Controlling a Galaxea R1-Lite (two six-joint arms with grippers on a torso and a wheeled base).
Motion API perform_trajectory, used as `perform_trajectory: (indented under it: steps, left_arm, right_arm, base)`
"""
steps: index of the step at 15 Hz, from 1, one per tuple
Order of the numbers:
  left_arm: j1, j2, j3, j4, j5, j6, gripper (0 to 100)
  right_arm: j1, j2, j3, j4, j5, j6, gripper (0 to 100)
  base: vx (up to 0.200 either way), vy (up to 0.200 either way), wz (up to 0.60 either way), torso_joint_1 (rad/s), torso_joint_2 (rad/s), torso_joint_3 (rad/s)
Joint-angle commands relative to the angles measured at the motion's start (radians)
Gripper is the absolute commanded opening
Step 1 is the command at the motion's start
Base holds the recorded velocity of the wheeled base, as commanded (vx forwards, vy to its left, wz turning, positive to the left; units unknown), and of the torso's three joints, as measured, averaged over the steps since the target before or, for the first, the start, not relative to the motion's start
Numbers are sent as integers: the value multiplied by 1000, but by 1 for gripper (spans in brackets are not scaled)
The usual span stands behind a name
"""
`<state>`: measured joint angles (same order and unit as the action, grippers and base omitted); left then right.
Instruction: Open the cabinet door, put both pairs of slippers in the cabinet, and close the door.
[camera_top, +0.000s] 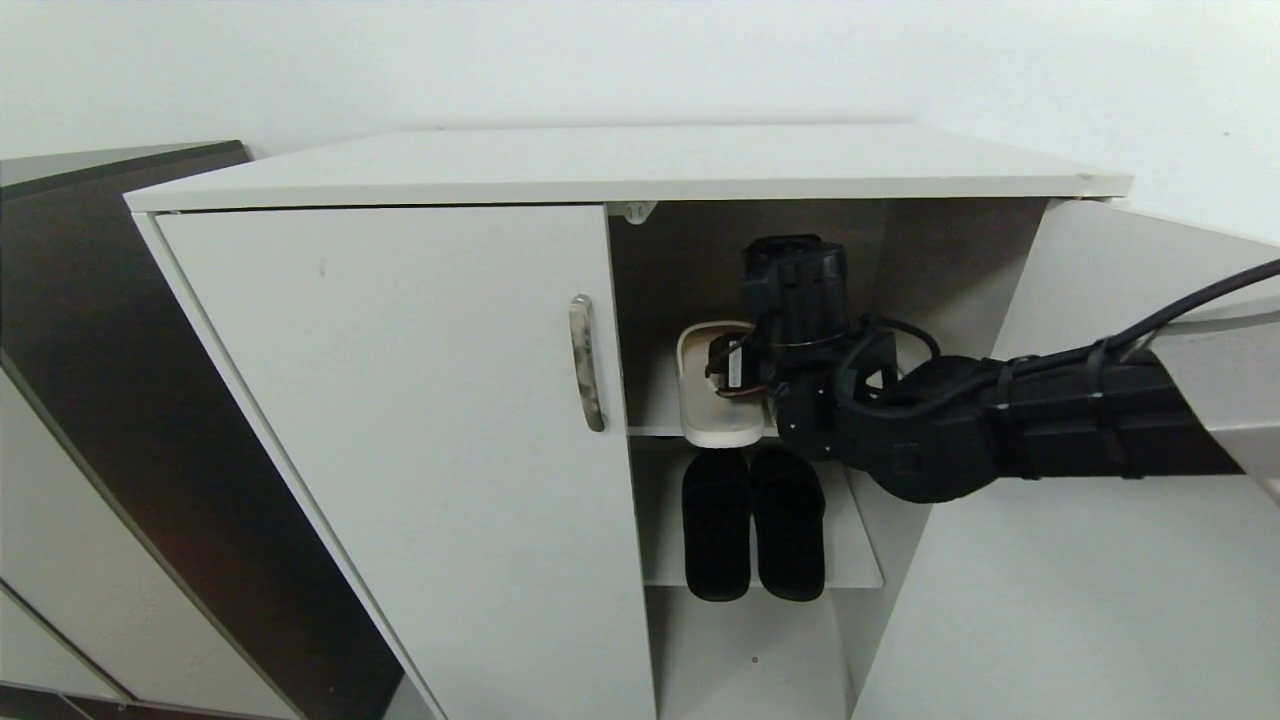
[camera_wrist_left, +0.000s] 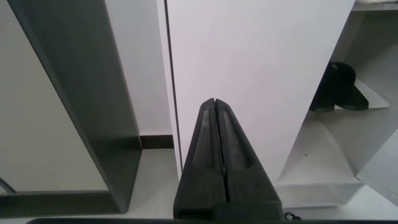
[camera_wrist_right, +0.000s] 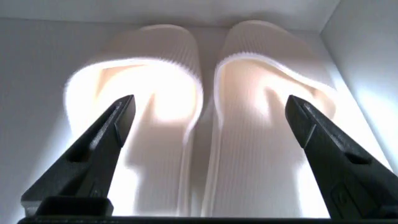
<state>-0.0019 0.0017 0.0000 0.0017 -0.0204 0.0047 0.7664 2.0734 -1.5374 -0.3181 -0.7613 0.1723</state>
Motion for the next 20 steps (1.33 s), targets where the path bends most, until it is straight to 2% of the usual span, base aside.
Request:
perform_trajectory:
  steps: [1, 3, 5, 6, 7, 9, 20]
  left_arm:
    - [0, 1, 0, 0, -1, 0, 0]
    - [-1, 1, 0, 0, -1, 0, 0]
    - [-1, 1, 0, 0, -1, 0, 0]
    - [0, 1, 0, 0, -1, 0, 0]
    - [0, 1, 0, 0, -1, 0, 0]
    - [0, 1, 0, 0, -1, 1, 0]
    - [0, 1, 0, 0, -1, 1, 0]
  right_arm:
    - [37, -115, 120, -39, -1, -1, 100]
    - [60, -162, 209, -68, -1, 1, 100]
    - [99, -217, 369, -176, 0, -1, 100]
    - [100, -219, 376, -185, 0, -1, 100]
    - [111, -226, 464, -272, 0, -2, 100]
    - [114, -237, 539, -334, 3, -4, 100]
    - [140, -231, 556, -340, 7, -4, 100]
  base:
    - [0, 0, 0, 0, 0, 0]
    - [0, 0, 0, 0, 0, 0]
    - [0, 0, 0, 0, 0, 0]
    - [0, 0, 0, 0, 0, 0]
    - [0, 0, 0, 0, 0, 0]
    - [0, 0, 0, 0, 0, 0]
    - [0, 0, 0, 0, 0, 0]
